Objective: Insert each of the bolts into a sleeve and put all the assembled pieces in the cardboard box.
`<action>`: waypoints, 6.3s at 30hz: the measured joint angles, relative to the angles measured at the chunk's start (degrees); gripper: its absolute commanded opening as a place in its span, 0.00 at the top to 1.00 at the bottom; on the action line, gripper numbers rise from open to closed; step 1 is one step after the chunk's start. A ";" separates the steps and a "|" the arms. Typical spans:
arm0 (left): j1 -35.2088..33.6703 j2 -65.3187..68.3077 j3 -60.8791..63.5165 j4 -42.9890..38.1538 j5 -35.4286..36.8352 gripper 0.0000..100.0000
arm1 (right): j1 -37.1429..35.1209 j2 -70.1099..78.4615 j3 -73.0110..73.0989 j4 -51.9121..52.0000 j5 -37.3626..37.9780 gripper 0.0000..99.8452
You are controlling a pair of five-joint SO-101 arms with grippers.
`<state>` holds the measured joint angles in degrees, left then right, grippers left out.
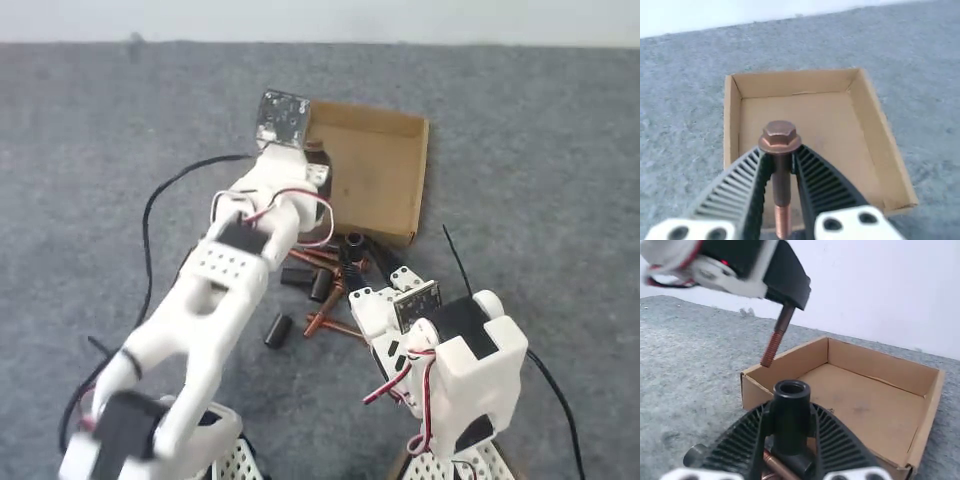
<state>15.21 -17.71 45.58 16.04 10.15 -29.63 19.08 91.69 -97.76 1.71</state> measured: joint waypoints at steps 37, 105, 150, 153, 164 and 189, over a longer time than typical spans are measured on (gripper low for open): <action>7.82 -28.31 23.47 -13.71 13.98 0.99 | 0.00 0.00 0.00 0.00 0.00 0.99; 13.01 -24.26 33.23 -21.10 4.75 0.99 | 0.00 0.00 0.00 0.09 0.00 0.99; 14.07 -26.73 42.29 -22.42 4.66 0.88 | 0.00 0.09 0.00 0.18 0.18 0.99; 13.89 -26.81 42.81 -22.33 5.19 0.87 | 0.62 0.09 0.00 0.18 0.18 0.99; 13.89 -26.46 43.34 -22.15 5.36 0.87 | 0.62 0.09 0.00 0.18 0.18 0.99; 12.92 -48.53 50.46 -22.95 6.15 0.87 | 1.85 0.09 0.00 0.18 0.00 0.99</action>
<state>28.13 -66.24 96.04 -6.90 16.31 -27.78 19.16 91.69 -97.58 1.71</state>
